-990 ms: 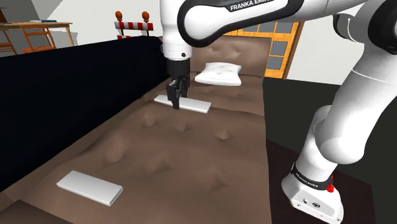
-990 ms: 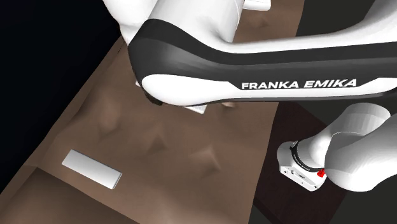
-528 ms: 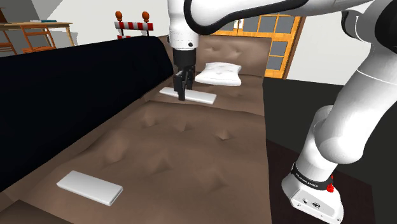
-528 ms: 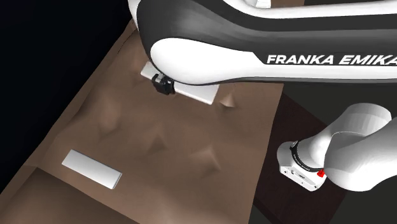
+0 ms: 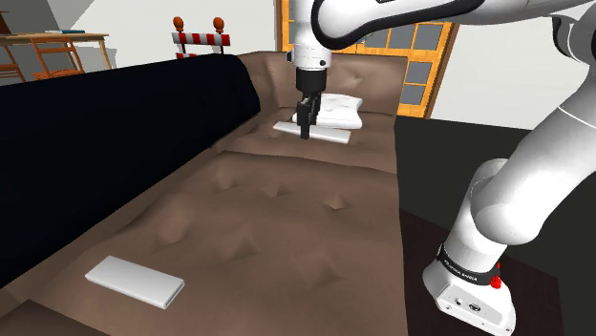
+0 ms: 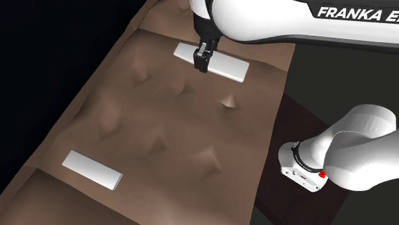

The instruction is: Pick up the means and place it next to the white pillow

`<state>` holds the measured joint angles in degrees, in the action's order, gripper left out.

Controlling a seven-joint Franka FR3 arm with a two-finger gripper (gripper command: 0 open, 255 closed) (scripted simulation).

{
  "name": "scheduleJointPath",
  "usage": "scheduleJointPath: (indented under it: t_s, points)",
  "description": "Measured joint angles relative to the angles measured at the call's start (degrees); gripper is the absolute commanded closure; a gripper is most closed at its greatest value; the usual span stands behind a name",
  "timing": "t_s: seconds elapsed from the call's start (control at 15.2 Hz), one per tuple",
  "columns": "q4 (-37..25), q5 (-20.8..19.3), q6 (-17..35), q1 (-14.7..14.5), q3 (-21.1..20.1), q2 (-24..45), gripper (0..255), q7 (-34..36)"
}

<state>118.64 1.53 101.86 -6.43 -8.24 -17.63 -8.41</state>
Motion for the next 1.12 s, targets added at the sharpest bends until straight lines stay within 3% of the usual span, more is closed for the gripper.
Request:
scheduleJointPath:
  t_s: [0.59, 1.12]
  points:
    - [6.1, -2.5, -0.2, 4.5, 8.7, -6.4, 255, -12.3]
    - [6.4, -5.7, -0.3, 8.8, 16.7, -7.1, 255, -23.3]
